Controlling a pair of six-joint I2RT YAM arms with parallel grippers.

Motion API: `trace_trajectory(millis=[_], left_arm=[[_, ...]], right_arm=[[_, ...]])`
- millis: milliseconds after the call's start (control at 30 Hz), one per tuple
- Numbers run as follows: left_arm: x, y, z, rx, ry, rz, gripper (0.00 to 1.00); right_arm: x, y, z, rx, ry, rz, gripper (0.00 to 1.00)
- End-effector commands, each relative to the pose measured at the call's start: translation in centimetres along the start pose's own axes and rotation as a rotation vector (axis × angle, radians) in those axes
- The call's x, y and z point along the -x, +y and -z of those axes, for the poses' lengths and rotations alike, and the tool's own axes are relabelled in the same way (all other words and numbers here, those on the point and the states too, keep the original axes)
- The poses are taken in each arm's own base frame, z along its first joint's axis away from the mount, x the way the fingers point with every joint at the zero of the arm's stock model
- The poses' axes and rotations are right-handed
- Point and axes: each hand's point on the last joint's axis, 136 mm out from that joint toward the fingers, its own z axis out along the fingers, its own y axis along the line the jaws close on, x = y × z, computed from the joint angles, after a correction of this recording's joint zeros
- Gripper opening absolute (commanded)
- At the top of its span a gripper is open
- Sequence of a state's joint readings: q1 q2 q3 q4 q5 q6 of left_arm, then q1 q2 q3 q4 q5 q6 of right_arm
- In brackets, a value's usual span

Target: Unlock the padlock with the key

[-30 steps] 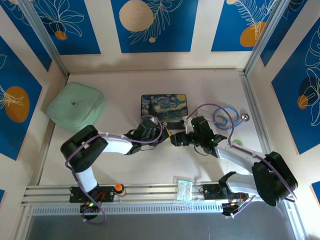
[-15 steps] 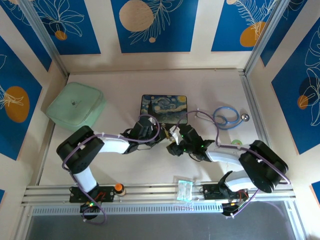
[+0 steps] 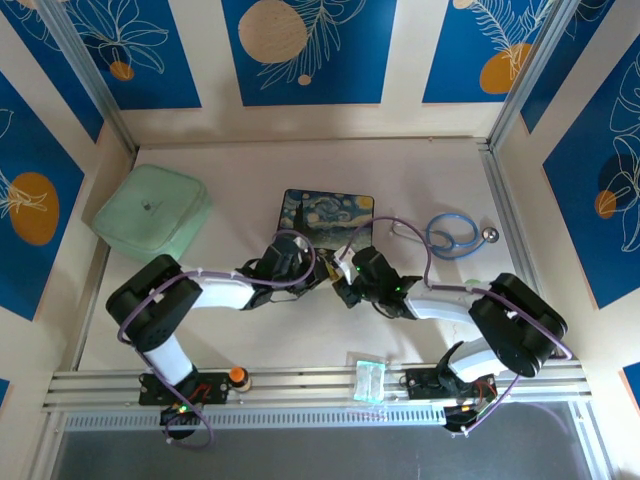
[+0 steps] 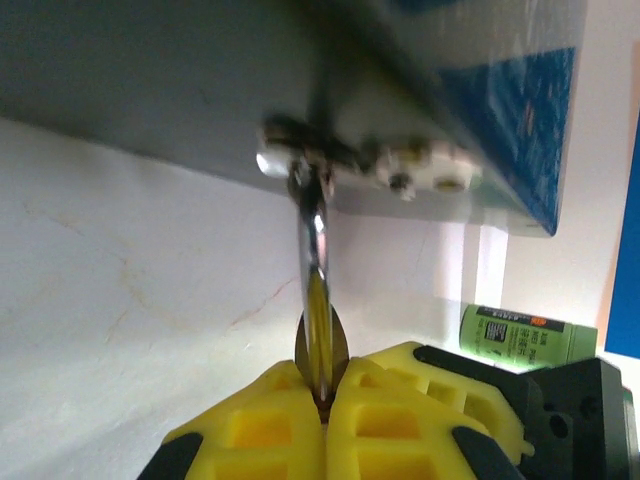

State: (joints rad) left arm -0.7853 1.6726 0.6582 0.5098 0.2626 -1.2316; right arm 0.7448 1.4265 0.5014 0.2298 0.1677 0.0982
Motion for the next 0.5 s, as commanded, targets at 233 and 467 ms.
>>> trace_trajectory(millis=[233, 467], left_arm=[[-1.3, 1.1, 0.6, 0.022, 0.06, 0.009, 0.0], [-1.4, 1.5, 0.8, 0.025, 0.054, 0.016, 0.0]], right_arm=[[0.1, 0.1, -0.3, 0.238, 0.004, -0.239, 0.08], [-0.1, -1.6, -0.4, 0.235, 0.024, -0.358, 0.09]])
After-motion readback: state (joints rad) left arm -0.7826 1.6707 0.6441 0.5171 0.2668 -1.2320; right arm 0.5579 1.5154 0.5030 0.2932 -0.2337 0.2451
